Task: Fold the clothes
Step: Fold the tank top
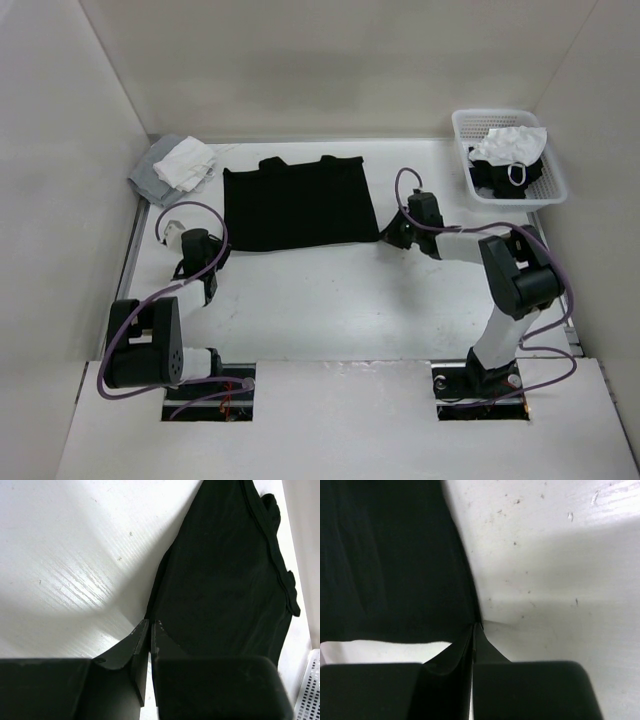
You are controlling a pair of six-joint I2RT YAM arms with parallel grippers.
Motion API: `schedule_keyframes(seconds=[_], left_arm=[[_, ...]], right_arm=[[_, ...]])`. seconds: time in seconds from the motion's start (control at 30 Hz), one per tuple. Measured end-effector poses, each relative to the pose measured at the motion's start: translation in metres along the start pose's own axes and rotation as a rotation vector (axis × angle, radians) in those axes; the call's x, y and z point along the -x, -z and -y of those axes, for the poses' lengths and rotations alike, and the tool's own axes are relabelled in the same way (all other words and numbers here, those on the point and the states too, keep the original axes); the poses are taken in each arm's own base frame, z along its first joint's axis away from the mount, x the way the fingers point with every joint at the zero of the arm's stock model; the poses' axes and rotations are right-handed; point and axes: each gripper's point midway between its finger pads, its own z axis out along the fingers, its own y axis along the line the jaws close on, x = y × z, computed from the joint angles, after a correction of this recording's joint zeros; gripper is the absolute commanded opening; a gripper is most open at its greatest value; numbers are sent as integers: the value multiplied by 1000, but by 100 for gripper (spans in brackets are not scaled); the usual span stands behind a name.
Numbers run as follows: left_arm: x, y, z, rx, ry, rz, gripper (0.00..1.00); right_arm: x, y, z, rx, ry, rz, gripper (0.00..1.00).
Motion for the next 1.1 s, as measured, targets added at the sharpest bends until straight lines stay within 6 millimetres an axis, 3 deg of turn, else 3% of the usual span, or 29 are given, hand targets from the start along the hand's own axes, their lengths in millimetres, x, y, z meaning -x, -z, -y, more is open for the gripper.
schedule_keyframes(seconds=[0.07,0.13,0.27,0.37,0.5,0.63,0.73,0.8,0.9,1.0,1.1], left_arm=[[0,5,6,-17,-3,-5,0],[1,17,18,-53,-8,-8,0],[19,65,64,-196,-27,22,0],[52,124,112,-353,-35,96,0],[98,222,160,-557,-35,217,0],[125,311,172,-693,-34,306,0],[133,349,172,-739,-37,331,0],[133,357,169,-739,-43,332,0],[124,339,160,-692,-60,300,0],[103,290,144,-586,-83,234,0],[74,219,123,-428,-114,134,0]], right_arm=[[-2,12,-3,11,8,14,0],[-6,38,-13,46,25,38,0],[9,123,-70,223,97,179,0],[22,203,-112,367,158,329,0],[13,304,-136,486,202,448,1],[-1,391,-147,594,205,481,1],[-1,434,-147,660,180,485,1],[-1,443,-145,666,165,477,1],[-7,423,-143,595,189,457,2],[-9,370,-143,428,252,454,1],[10,287,-121,218,267,441,1]])
